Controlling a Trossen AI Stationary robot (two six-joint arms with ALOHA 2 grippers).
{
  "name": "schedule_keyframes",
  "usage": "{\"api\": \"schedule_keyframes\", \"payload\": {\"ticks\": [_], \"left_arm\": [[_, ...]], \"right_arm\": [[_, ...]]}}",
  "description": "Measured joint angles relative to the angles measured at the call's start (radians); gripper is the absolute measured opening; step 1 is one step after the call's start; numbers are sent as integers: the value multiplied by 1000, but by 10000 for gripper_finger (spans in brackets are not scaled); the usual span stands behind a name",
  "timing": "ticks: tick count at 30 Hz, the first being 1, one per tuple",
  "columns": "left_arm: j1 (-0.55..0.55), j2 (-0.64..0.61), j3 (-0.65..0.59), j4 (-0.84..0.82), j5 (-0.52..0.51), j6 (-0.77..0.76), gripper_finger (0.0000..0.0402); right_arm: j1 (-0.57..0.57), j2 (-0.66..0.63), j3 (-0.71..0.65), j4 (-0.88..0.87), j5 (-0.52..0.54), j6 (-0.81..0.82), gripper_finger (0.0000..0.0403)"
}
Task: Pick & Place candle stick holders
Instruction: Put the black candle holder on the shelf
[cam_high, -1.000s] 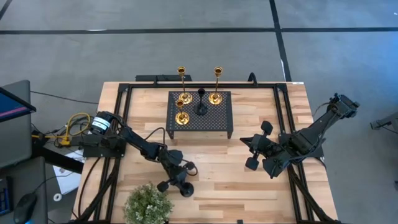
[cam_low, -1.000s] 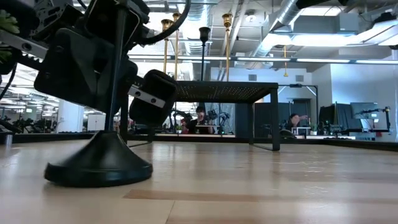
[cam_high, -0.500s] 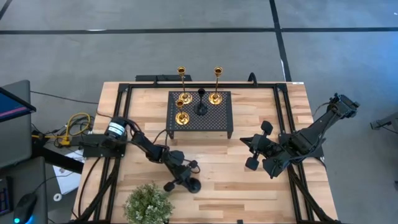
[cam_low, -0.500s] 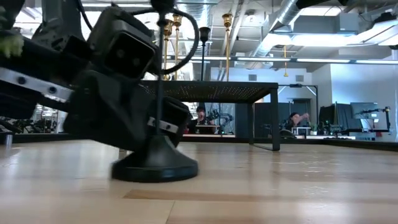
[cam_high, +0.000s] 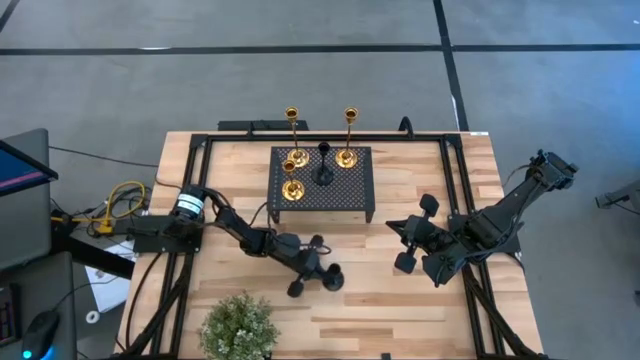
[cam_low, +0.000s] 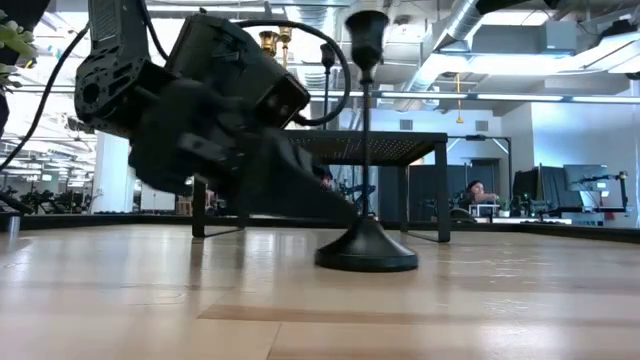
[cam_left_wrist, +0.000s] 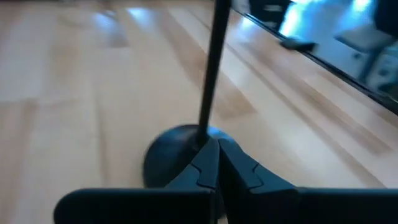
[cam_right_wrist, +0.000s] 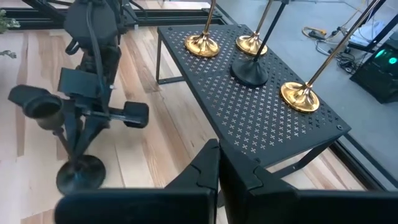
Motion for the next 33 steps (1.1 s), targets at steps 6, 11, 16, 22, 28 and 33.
{"api": "schedule_keyframes", "payload": {"ticks": [6,11,16,22,28,33], "left_arm": [[1,0,13,1,-186,2,3],[28,0,14,5,-224,-4,3],[37,0,14,3,-221,-6,3],[37,0,14,-78,-173,-6,3],[37,-4,14,-124,-126,-6,3],[36,-140,13,-333,-106,45,3]], "right_arm": [[0,0,0,0,1,0,0],[0,0,0,-1,1,0,0],[0,0,0,-1,1,0,0],[0,2,0,-1,-8,34,0],[-1,101,0,-23,-85,89,0],[4,206,0,-67,-47,153,0]]}}
